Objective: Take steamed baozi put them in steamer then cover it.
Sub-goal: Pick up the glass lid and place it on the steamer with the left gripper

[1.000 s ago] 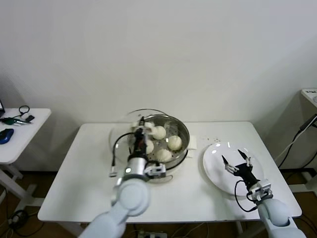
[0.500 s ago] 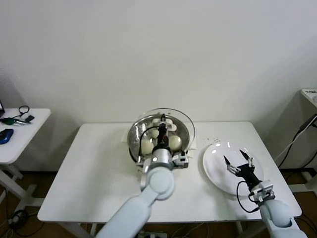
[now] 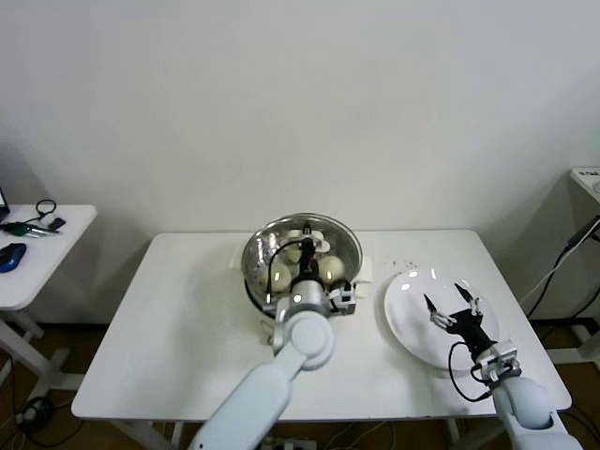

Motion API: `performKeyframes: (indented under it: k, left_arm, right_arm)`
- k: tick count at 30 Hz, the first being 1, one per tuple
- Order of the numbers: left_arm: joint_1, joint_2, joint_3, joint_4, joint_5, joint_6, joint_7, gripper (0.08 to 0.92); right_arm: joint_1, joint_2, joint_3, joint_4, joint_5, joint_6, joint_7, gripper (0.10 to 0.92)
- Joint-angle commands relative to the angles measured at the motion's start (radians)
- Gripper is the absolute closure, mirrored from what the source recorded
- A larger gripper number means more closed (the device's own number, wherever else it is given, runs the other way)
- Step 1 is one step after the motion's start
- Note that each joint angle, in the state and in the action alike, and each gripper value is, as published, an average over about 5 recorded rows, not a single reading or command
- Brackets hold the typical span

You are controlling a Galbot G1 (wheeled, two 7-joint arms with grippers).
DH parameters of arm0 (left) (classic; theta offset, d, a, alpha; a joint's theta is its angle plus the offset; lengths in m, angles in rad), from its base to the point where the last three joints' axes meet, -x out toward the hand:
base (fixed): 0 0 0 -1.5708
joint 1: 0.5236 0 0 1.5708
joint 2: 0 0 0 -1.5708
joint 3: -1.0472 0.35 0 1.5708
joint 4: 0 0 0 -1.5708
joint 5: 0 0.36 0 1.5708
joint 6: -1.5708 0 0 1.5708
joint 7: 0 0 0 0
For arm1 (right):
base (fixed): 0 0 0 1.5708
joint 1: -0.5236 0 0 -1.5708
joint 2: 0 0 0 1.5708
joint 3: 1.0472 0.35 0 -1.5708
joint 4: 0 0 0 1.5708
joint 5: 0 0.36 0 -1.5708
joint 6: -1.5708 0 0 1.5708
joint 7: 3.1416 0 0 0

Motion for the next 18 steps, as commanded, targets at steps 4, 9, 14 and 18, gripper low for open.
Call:
performKeyframes:
  k: [4,9,14,18]
  left_arm:
    - [-0.002,-0.012,-0.014,0.042,0.002,0.049,-0.007,0.85]
    - [0.002,-0.008,-0.018,0.032,-0.001,0.049,-0.009,0.85]
    - [0.01,-0.008,-0.025,0.019,-0.003,0.049,-0.011,0.85]
    - [0.021,-0.007,-0.028,0.015,-0.012,0.049,-0.02,0.85]
  right_arm:
    - [-0.001,0.0,0.002,0.001,-0.008,0.002,-0.002,0.203]
    - [-0.002,0.0,0.004,0.0,-0.014,0.004,-0.003,0.203]
    - [0.0,0.001,0.004,-0.003,-0.018,0.006,-0.005,0.203]
    - [0.002,0.002,0.004,-0.007,-0.022,0.007,-0.007,0.203]
